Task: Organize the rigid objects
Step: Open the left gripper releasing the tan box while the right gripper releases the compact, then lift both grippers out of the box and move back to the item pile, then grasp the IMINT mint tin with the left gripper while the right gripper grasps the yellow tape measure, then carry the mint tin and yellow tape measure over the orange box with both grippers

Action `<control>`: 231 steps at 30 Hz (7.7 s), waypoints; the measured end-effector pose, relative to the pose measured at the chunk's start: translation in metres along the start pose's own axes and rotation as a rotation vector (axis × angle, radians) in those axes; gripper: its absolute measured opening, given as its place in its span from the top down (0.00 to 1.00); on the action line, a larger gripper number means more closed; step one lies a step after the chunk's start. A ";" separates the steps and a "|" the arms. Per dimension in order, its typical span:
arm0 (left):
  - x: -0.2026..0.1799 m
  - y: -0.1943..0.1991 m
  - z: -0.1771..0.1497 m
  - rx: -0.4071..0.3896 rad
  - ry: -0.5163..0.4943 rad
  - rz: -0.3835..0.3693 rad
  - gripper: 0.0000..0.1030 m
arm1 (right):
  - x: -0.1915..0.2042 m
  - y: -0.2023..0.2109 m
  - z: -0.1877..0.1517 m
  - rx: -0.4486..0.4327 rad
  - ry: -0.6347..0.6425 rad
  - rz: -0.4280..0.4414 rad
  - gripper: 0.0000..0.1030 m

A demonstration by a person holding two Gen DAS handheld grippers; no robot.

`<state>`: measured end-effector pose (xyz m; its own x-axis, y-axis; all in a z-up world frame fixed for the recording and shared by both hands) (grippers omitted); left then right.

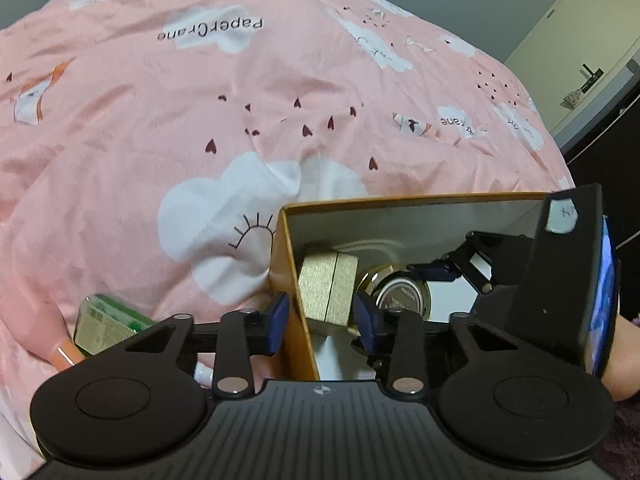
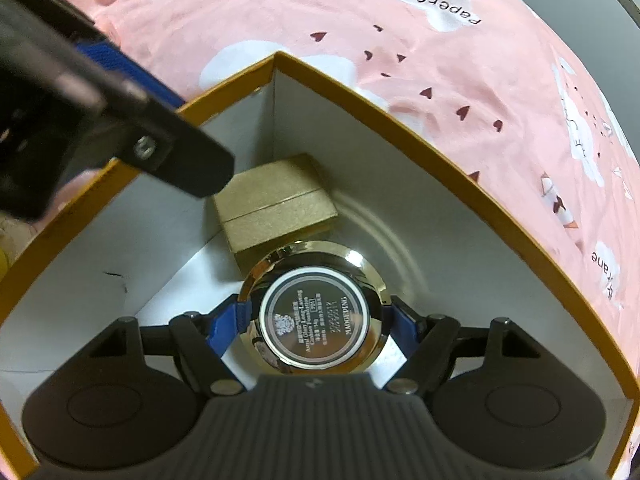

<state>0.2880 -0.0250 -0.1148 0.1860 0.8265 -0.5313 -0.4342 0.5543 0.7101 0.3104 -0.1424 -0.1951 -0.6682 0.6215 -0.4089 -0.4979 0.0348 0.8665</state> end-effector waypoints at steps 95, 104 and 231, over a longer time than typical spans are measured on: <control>0.035 0.113 -0.227 0.164 -0.049 0.066 0.52 | 0.179 0.140 -0.055 -0.028 -0.285 0.329 0.56; 0.044 0.111 -0.211 0.099 -0.055 0.115 0.36 | 0.183 0.125 -0.048 -0.004 -0.291 0.347 0.57; -0.078 -0.009 -0.085 0.075 -0.246 -0.102 0.80 | -0.011 0.073 -0.081 0.060 -0.426 -0.001 0.52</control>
<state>0.2023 -0.1025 -0.1195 0.4379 0.7601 -0.4802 -0.3378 0.6340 0.6956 0.2362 -0.2101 -0.1511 -0.3734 0.8888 -0.2658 -0.4572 0.0730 0.8864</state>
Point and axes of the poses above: each gripper's, at about its wrist camera, not at the fingertips, and y roughly against the way its jaws point, x to its left, z to its top, the point moved 10 cm from there along -y, roughly the way its jaws point, and after that the axes turned 13 degrees about -z, right-handed, at the moved point
